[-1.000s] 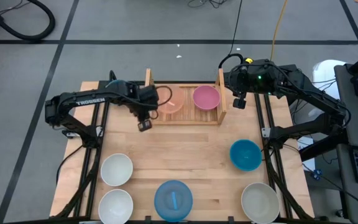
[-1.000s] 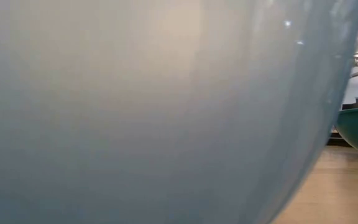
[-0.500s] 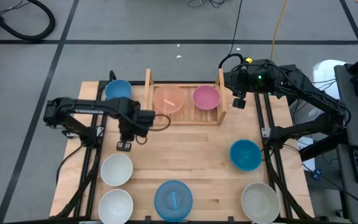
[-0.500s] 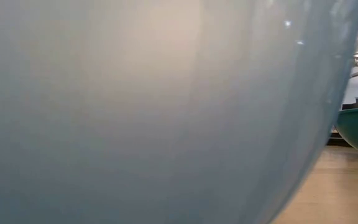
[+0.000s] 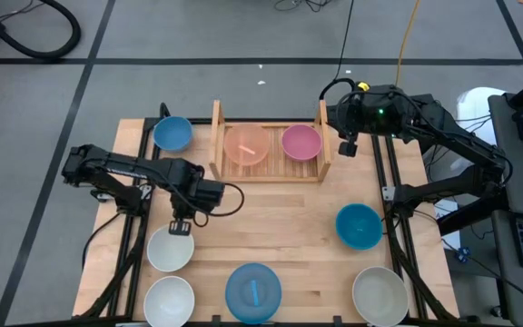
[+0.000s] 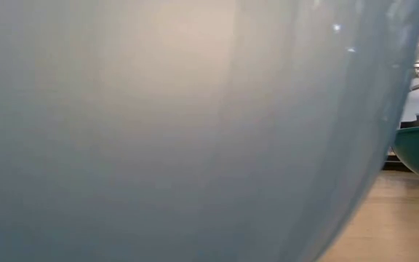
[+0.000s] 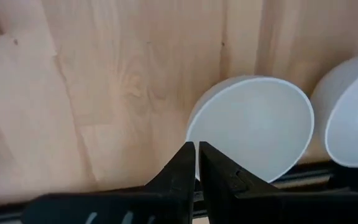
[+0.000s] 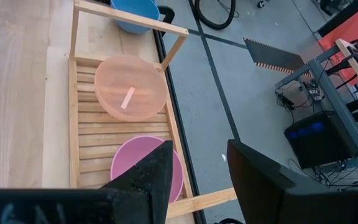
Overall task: Place and stack bowls onto a shelf
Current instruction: Stack the top white bowl on top of the pink bowl on the shelf
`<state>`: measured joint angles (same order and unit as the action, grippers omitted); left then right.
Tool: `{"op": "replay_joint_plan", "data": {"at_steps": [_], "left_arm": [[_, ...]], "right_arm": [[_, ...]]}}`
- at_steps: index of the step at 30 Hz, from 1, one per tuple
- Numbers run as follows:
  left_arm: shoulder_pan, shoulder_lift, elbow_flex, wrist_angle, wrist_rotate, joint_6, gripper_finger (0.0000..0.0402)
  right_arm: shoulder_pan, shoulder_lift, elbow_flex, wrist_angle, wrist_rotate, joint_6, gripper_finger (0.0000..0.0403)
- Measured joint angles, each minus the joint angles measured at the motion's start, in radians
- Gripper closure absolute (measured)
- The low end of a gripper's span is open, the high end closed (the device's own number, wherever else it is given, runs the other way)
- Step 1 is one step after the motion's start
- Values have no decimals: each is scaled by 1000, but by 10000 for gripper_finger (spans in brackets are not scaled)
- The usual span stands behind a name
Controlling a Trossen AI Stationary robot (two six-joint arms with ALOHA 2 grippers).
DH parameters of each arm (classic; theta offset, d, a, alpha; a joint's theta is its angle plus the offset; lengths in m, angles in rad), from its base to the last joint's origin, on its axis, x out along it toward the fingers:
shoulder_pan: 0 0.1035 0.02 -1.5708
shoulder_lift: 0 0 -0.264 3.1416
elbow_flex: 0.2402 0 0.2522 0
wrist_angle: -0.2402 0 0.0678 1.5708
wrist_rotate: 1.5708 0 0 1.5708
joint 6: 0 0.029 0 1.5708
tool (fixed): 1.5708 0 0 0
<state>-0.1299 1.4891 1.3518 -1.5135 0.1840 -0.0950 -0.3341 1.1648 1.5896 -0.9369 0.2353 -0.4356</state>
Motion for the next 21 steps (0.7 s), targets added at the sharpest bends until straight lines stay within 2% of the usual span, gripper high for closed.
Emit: {"op": "replay_joint_plan", "data": {"at_steps": [4, 9, 14, 21], "left_arm": [[0, 0, 0, 0, -1, -42, 375], [0, 1, 0, -1, -1, -12, 376], [0, 1, 0, 0, -1, 4, 396], [-1, 1, 0, 39, -4, -17, 379]], "right_arm": [[0, 0, 0, 6, 0, 2, 259], [0, 0, 0, 6, 0, 3, 259], [0, 0, 0, 6, 0, 3, 259], [0, 0, 0, 6, 0, 3, 259]]}}
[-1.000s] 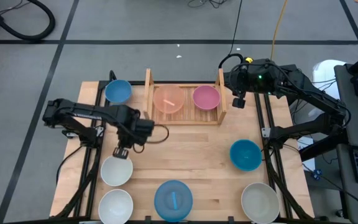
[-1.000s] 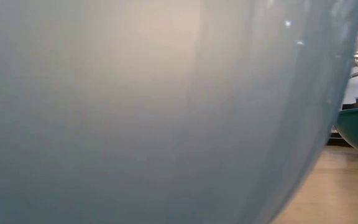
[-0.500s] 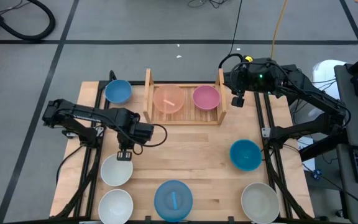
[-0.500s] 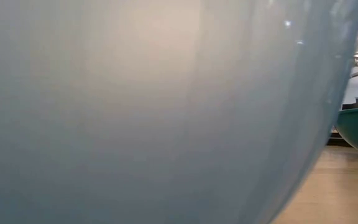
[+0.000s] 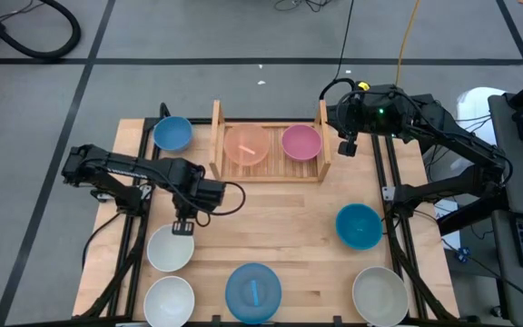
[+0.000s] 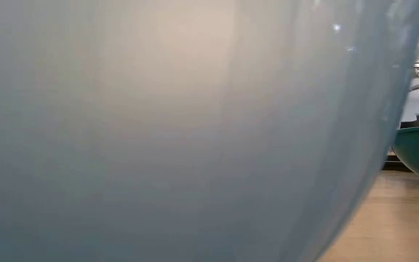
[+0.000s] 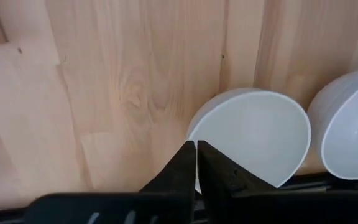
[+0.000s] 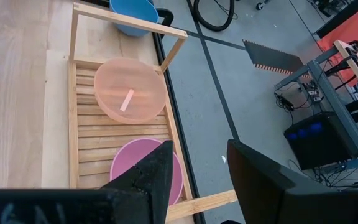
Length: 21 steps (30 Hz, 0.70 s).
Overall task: Place and stack bowls onto a shelf
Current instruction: Stack the top white bowl on top of the pink bowl on the shelf
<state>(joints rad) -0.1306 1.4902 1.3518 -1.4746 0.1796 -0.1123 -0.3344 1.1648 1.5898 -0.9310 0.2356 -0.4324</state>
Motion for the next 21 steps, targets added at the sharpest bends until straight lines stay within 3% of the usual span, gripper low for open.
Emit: {"op": "replay_joint_plan", "data": {"at_steps": [5, 14, 21], "left_arm": [[-16, 0, -29, 39, 0, 1, 363], [-100, 1, -246, 38, 31, 111, 353], [-150, 1, -326, 122, 31, 115, 353]], "right_arm": [[0, 0, 0, 0, 0, 0, 259], [0, 0, 0, 11, 0, 0, 259], [0, 0, 0, 38, 0, -2, 259]]}}
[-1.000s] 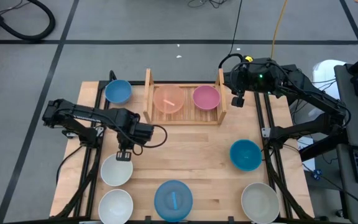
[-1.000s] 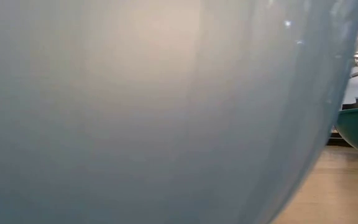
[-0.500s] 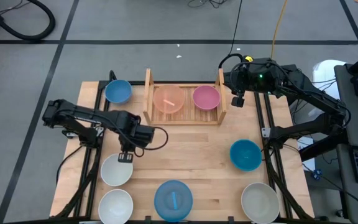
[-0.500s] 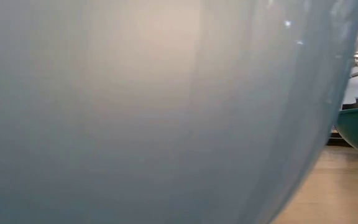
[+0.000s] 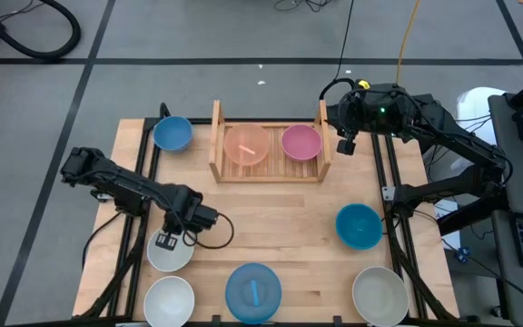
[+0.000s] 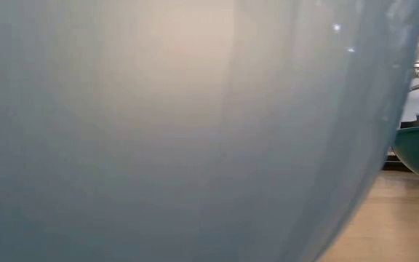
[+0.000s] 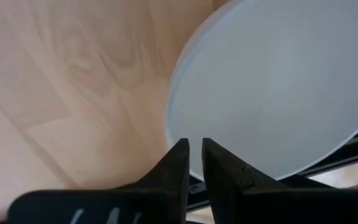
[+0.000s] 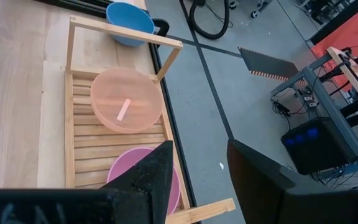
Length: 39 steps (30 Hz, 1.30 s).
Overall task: Place and stack bowls onto a shelf
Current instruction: Stack the top white bowl on top of the pink bowl on the shelf
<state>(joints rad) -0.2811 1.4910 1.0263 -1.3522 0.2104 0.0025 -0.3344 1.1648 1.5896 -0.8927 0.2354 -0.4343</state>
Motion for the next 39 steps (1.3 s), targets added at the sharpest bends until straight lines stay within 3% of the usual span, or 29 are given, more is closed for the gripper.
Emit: {"op": "replay_joint_plan", "data": {"at_steps": [11, 39], "left_arm": [[-12, 0, -18, 5, -2, -59, 353], [-12, -1, -9, 96, -82, -8, 353]], "right_arm": [[0, 0, 0, 0, 0, -1, 259], [0, 0, 0, 6, 0, 0, 259]]}}
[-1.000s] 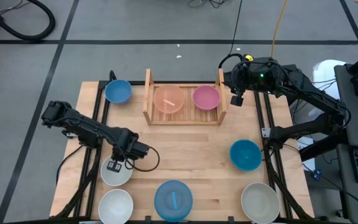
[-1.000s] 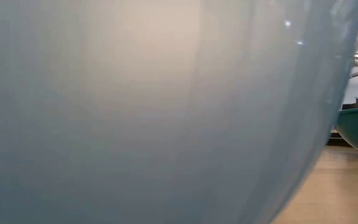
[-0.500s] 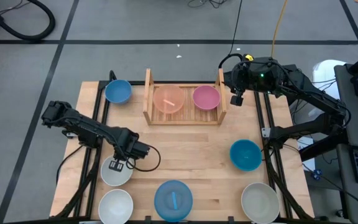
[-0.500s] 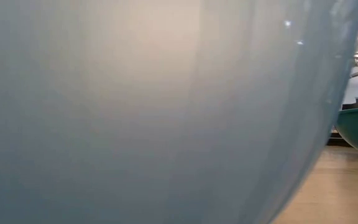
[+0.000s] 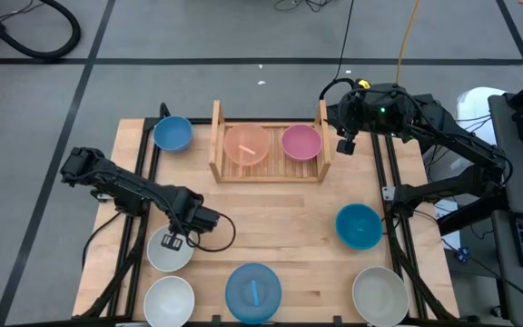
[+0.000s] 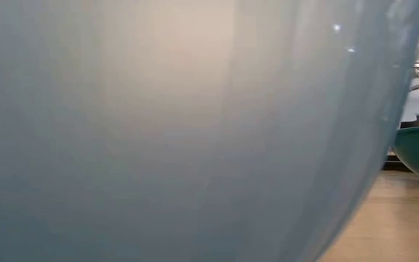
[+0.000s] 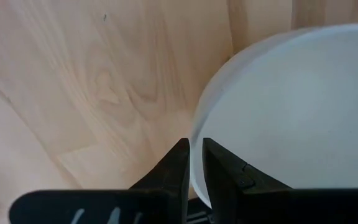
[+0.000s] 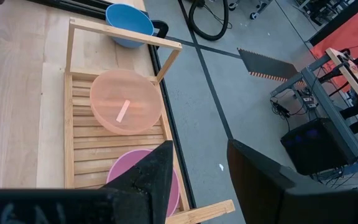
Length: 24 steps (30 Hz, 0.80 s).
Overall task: Place and stack bowls onto a shelf
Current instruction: Stack the top white bowl on top of the pink bowl on the shelf
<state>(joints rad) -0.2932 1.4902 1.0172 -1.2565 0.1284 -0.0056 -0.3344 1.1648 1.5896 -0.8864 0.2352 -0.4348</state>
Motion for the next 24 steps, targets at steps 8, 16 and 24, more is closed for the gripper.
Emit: {"op": "replay_joint_plan", "data": {"at_steps": [8, 16, 24], "left_arm": [[0, 0, 0, 51, 2, 20, 353], [0, 0, 0, 53, 3, 28, 353], [0, 0, 0, 52, 43, 28, 353]], "right_arm": [[0, 0, 0, -1, 0, -5, 259], [0, 0, 0, -1, 0, -22, 259], [0, 0, 0, -1, 0, -23, 259]]}}
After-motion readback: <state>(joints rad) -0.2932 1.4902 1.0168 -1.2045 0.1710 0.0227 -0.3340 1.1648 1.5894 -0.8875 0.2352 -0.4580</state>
